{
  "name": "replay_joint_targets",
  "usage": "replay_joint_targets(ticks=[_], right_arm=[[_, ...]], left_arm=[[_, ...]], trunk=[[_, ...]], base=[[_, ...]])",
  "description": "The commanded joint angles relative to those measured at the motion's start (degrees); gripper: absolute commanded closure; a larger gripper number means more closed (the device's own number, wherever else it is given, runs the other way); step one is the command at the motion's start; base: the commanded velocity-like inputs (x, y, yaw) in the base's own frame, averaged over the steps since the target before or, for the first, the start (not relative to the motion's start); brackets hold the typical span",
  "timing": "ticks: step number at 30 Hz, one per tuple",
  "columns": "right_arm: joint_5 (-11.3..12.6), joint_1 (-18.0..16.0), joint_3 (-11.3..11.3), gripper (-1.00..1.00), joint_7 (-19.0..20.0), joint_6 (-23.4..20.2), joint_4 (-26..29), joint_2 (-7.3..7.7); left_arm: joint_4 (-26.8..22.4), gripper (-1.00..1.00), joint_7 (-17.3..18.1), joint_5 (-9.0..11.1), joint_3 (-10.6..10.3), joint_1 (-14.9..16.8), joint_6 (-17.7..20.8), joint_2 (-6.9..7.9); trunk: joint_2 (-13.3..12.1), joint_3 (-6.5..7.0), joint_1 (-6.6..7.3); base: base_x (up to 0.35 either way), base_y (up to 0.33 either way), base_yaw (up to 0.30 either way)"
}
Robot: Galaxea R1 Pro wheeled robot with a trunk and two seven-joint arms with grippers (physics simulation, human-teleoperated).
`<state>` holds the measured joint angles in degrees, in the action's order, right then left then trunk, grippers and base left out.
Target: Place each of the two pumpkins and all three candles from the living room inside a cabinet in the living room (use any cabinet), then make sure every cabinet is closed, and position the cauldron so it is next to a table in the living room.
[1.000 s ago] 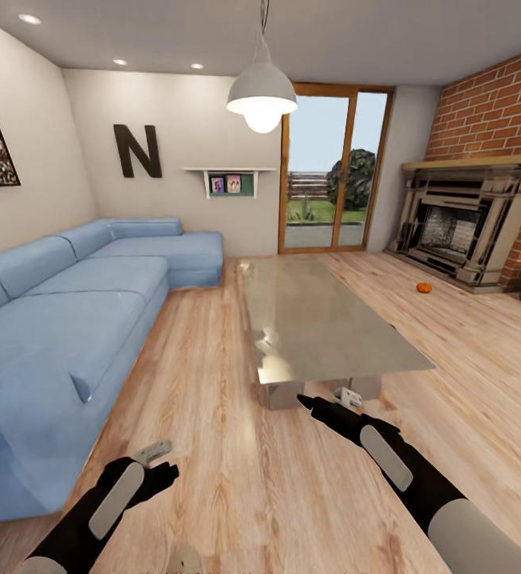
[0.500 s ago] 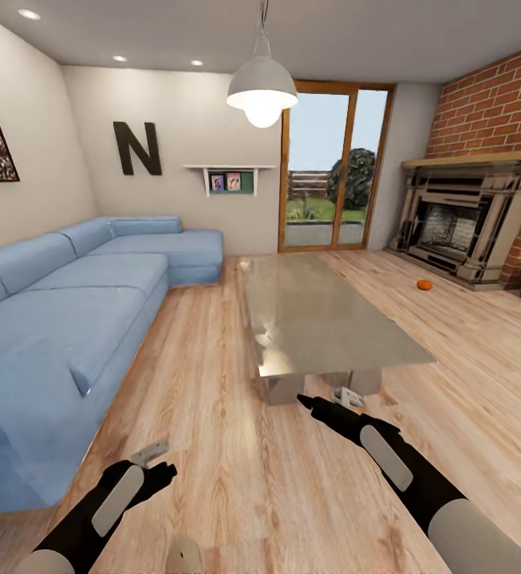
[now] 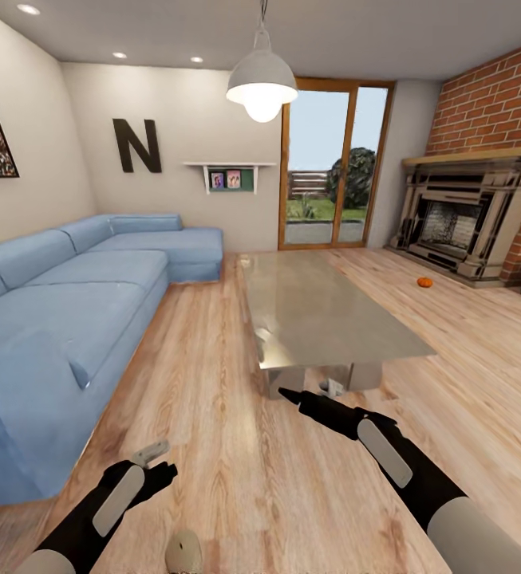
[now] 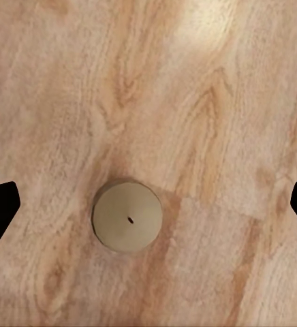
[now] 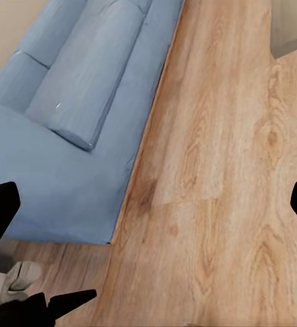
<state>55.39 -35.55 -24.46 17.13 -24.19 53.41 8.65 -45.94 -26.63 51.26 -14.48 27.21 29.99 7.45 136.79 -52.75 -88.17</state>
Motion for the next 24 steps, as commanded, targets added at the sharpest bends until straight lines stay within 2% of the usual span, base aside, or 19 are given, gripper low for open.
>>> replay_joint_targets(ticks=[1, 16, 24], right_arm=[[0.34, -0.05, -0.12, -1.0, 0.04, -0.12, -0.01, 0.05], [0.44, -0.05, -0.08, -1.0, -0.17, 0.21, -0.54, -0.08], [0.5, -0.05, -0.06, -1.0, -0.24, 0.28, -1.29, -0.12]], left_arm=[[-0.11, -1.0, -0.57, 0.6, -0.29, 0.04, -0.01, 0.06], [-0.12, -1.0, -0.54, 0.6, -0.29, 0.04, -0.01, -0.06], [-0.12, -1.0, -0.56, 0.61, -0.29, 0.04, -0.02, 0.0]], trunk=[[0.44, -0.24, -0.21], [6.45, -2.94, -3.5], [6.56, -4.71, -3.71]], base=[[0.0, 0.0, 0.0], [0.0, 0.0, 0.0], [0.0, 0.0, 0.0]])
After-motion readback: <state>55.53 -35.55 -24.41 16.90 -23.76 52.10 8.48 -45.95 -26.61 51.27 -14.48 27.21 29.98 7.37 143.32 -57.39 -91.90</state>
